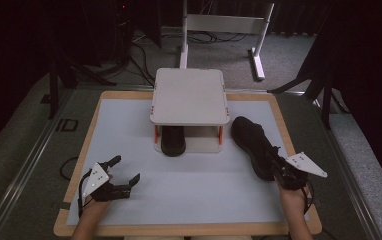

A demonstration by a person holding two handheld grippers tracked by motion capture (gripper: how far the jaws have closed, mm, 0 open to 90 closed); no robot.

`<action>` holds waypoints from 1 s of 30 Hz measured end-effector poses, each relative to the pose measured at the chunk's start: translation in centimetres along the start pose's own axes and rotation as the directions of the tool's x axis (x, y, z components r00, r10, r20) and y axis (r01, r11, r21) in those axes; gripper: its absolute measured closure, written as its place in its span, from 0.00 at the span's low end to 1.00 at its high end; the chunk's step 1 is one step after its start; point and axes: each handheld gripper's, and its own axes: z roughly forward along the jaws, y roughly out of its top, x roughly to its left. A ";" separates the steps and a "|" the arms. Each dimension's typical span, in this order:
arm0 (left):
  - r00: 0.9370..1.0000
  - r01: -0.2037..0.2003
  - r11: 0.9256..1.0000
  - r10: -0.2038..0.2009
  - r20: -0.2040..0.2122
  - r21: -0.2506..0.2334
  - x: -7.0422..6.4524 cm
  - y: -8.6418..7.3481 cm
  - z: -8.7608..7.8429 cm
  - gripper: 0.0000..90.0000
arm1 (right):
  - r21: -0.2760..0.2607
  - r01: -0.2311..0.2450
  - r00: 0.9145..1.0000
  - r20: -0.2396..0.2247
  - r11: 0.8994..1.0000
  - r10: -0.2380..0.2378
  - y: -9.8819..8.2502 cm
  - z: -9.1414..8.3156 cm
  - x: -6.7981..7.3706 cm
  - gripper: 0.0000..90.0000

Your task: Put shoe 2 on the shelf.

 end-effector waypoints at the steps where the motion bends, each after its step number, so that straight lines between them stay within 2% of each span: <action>1: 1.000 0.000 1.000 0.000 0.000 -0.001 0.0 0.0 0.0 0.08 | -0.008 0.005 1.000 0.002 1.000 -0.005 0.0 -0.4 0.3 0.94; 5: 1.000 0.004 1.000 -0.004 0.003 0.005 0.0 0.0 0.0 0.08 | -0.021 0.014 0.999 -0.033 1.000 -0.015 0.1 -2.2 1.1 0.94; 10: 1.000 0.006 1.000 -0.006 0.001 0.005 0.0 0.0 0.0 0.08 | -0.030 0.030 0.999 -0.040 0.999 -0.031 0.4 -3.5 2.0 0.94; 11: 1.000 0.005 1.000 -0.005 0.001 0.006 0.0 0.0 0.0 0.08 | -0.037 0.028 0.998 -0.052 0.999 -0.030 0.7 -4.2 2.4 0.94; 16: 1.000 0.002 1.000 -0.002 0.001 0.007 0.0 0.0 0.1 0.08 | -0.038 0.042 0.996 -0.080 0.998 -0.045 1.0 -5.1 3.2 0.94; 18: 1.000 0.003 1.000 -0.003 0.001 0.006 0.0 0.0 0.1 0.08 | -0.040 0.039 0.996 -0.085 0.998 -0.042 1.0 -5.2 3.4 0.94; 20: 1.000 0.002 1.000 -0.002 0.000 0.007 0.0 0.0 0.1 0.08 | -0.039 0.041 0.991 -0.124 0.998 -0.046 1.2 -5.4 4.2 0.94; 22: 1.000 0.002 1.000 -0.002 0.000 0.008 0.0 0.0 0.1 0.08 | -0.041 0.044 0.990 -0.133 0.998 -0.049 1.2 -5.4 4.5 0.94; 30: 1.000 0.005 1.000 -0.005 0.000 0.005 0.0 0.0 0.0 0.08 | -0.034 0.072 0.977 -0.201 0.997 -0.077 1.7 -3.5 6.6 0.94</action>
